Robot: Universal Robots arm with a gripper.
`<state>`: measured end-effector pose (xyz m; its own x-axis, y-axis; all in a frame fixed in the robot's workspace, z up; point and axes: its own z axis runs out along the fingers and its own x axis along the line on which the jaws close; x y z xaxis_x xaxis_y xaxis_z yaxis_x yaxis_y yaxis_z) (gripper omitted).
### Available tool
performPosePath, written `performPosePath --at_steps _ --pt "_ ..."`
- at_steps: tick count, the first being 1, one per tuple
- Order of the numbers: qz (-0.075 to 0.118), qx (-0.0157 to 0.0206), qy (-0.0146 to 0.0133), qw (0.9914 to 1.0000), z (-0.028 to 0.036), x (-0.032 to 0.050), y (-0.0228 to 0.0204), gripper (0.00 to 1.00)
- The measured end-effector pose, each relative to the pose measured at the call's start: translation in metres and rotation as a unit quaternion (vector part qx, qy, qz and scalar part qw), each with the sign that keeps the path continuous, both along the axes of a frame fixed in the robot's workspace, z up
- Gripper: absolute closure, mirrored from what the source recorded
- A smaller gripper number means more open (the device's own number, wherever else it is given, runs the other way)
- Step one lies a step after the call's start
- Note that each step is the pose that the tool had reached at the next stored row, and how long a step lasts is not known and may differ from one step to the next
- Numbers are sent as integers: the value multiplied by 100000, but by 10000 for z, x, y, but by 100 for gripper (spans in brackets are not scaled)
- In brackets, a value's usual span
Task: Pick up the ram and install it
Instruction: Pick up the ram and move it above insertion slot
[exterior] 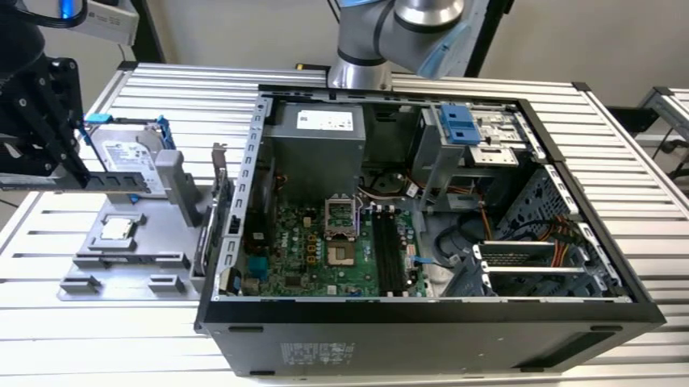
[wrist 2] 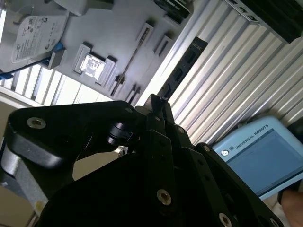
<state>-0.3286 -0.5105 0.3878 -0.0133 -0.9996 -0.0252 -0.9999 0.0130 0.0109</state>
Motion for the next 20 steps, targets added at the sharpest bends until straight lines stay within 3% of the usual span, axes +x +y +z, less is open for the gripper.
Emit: performPosePath --at_steps 20 --pt "-3 3 -2 100000 0 210 0 100"
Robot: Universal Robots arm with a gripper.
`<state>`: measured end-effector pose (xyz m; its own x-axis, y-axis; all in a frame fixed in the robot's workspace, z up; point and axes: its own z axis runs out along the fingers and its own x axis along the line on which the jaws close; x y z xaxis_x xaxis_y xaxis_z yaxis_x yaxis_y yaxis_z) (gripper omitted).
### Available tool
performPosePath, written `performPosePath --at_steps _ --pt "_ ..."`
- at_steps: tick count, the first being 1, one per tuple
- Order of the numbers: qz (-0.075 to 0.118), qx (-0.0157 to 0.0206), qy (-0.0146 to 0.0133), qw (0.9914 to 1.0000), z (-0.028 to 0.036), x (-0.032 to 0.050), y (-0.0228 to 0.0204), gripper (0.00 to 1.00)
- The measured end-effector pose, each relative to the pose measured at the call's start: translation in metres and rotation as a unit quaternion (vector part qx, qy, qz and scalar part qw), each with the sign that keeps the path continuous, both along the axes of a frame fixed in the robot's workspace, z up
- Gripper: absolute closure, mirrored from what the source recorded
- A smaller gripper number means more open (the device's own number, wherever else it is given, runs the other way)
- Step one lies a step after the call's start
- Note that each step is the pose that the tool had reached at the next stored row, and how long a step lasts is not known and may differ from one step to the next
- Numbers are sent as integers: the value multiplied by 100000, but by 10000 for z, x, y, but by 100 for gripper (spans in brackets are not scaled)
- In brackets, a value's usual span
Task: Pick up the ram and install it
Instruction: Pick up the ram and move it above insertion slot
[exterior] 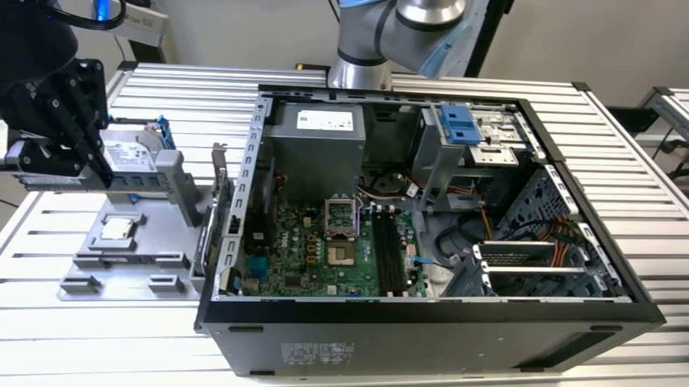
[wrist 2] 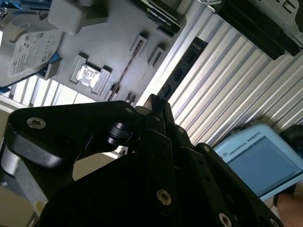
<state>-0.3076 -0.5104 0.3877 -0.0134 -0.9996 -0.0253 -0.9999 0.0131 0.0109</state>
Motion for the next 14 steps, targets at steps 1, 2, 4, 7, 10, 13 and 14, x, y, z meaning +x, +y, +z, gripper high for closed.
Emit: performPosePath --at_steps 1,2,4,7,10,13,14 --pt "1 0 -1 100000 0 10 0 100" --pt "2 3 -2 100000 0 19 0 100" --pt "1 1 -1 100000 0 37 0 100" --pt "1 0 0 100000 0 64 0 100" --pt "3 -2 1 100000 0 129 1 100" --pt "3 -4 3 100000 1 155 1 100" --pt "3 -4 5 100000 1 163 1 100"
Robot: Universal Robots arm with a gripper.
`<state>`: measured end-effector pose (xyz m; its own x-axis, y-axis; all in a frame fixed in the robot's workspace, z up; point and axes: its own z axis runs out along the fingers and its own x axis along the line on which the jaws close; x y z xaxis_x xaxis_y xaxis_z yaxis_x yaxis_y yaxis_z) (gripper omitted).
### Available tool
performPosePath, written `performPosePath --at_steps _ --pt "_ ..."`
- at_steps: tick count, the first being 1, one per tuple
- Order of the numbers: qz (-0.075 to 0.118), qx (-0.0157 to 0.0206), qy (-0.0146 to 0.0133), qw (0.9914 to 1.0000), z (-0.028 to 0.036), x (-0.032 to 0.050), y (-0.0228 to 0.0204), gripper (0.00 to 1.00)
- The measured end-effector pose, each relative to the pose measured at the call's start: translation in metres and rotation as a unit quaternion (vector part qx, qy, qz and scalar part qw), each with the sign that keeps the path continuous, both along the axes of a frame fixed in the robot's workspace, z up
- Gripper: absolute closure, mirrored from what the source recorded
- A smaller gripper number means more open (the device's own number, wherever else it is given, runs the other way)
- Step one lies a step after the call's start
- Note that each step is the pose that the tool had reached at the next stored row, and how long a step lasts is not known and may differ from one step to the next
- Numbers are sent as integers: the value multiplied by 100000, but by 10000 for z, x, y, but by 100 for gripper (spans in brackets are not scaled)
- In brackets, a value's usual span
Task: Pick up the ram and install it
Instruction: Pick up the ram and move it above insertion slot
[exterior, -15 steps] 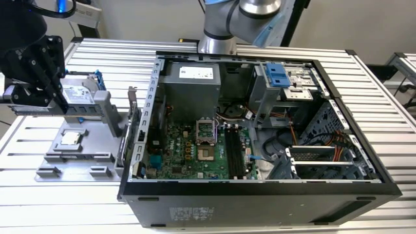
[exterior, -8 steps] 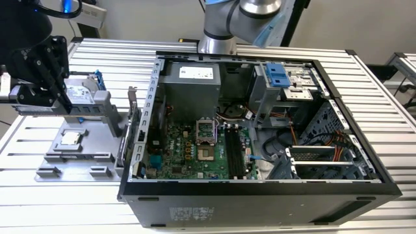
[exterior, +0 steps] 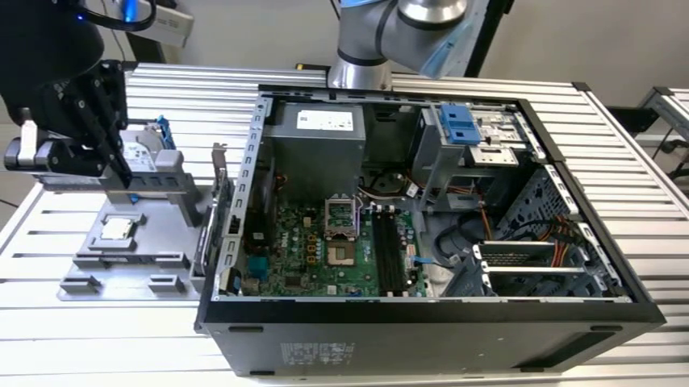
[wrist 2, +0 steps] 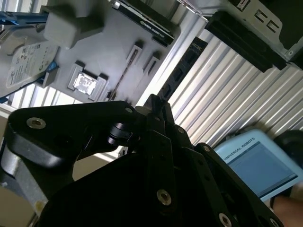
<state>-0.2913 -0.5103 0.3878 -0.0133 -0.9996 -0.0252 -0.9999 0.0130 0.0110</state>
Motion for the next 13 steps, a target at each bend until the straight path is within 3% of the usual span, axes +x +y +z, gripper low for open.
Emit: performPosePath --at_steps 13 --pt "-3 5 -5 100000 -1 122 0 100"
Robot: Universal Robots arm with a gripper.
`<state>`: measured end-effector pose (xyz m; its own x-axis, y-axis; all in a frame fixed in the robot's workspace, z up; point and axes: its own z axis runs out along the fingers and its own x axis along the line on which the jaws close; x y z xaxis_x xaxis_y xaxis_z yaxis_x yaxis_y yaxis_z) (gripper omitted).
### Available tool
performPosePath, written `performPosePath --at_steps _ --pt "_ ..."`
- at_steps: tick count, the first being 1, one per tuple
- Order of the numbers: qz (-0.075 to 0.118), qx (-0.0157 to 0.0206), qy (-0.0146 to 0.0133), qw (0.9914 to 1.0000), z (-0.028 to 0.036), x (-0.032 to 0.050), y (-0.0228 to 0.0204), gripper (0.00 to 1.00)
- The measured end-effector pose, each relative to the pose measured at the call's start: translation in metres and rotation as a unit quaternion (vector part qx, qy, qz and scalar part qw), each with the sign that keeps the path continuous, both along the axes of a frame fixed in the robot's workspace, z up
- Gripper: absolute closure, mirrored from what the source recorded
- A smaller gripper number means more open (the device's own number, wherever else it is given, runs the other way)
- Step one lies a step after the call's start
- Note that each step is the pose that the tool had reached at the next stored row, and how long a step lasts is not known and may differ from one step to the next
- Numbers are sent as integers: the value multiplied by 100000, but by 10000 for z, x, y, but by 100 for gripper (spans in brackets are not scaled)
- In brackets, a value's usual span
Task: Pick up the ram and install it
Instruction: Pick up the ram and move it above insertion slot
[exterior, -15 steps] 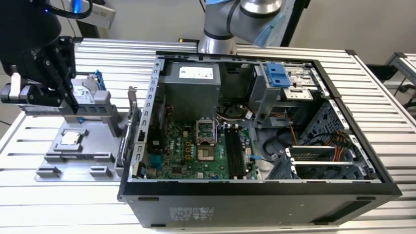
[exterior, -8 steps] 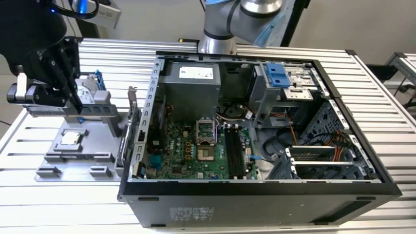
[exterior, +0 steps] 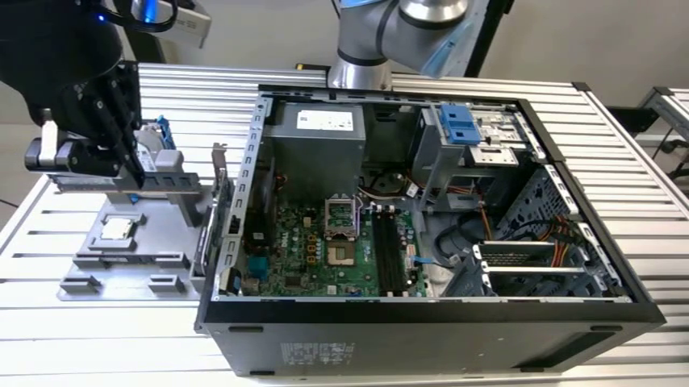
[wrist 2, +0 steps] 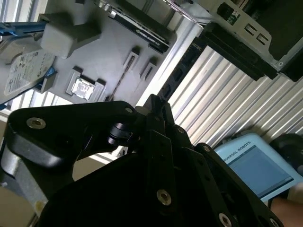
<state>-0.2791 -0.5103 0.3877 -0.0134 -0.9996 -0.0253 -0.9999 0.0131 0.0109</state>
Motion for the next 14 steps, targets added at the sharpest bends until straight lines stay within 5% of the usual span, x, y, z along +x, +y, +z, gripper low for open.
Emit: performPosePath --at_steps 14 --pt "1 -6 0 100000 0 84 4 100"
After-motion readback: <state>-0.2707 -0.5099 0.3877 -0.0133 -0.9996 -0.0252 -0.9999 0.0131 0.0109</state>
